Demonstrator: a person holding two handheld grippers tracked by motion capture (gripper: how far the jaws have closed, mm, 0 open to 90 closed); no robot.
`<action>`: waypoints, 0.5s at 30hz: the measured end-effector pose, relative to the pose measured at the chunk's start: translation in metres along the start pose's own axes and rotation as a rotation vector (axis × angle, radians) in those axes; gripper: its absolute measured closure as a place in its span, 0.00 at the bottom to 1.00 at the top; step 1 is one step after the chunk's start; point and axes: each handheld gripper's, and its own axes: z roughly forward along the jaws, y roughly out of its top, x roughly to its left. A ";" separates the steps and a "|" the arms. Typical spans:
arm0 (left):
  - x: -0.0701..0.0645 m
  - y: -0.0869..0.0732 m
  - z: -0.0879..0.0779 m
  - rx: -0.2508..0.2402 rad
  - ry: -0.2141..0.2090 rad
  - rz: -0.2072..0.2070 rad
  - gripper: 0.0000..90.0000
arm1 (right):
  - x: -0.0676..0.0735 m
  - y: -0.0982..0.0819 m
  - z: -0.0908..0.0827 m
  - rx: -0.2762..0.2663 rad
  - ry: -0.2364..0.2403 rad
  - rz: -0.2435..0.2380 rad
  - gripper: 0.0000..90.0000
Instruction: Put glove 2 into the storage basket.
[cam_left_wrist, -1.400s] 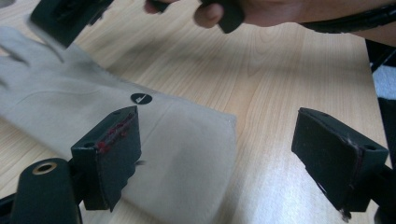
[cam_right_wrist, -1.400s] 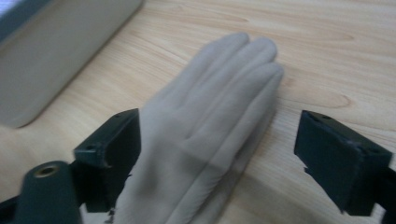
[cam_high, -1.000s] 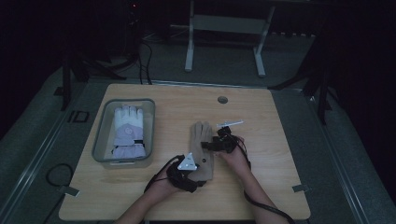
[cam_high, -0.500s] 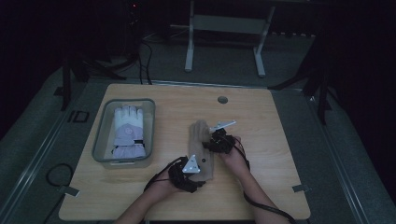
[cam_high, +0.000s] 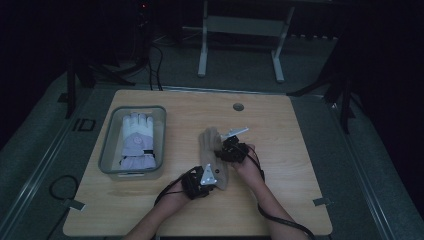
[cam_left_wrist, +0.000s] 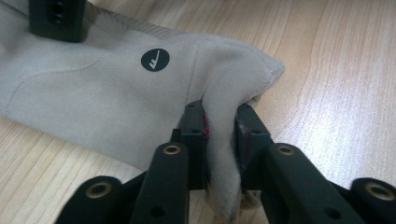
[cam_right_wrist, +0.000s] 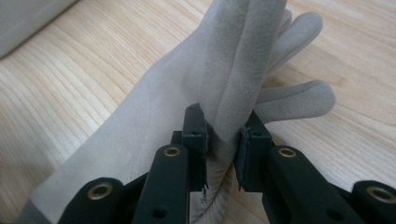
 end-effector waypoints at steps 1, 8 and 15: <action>0.000 0.000 0.000 0.004 0.005 0.008 0.87 | 0.000 0.001 -0.001 -0.006 0.007 0.011 0.85; -0.001 0.000 -0.004 0.007 0.007 -0.023 0.89 | 0.001 0.007 -0.010 -0.034 0.007 0.019 0.86; 0.003 0.004 -0.013 0.034 0.023 -0.012 0.90 | 0.008 0.017 -0.014 -0.044 0.018 0.008 0.86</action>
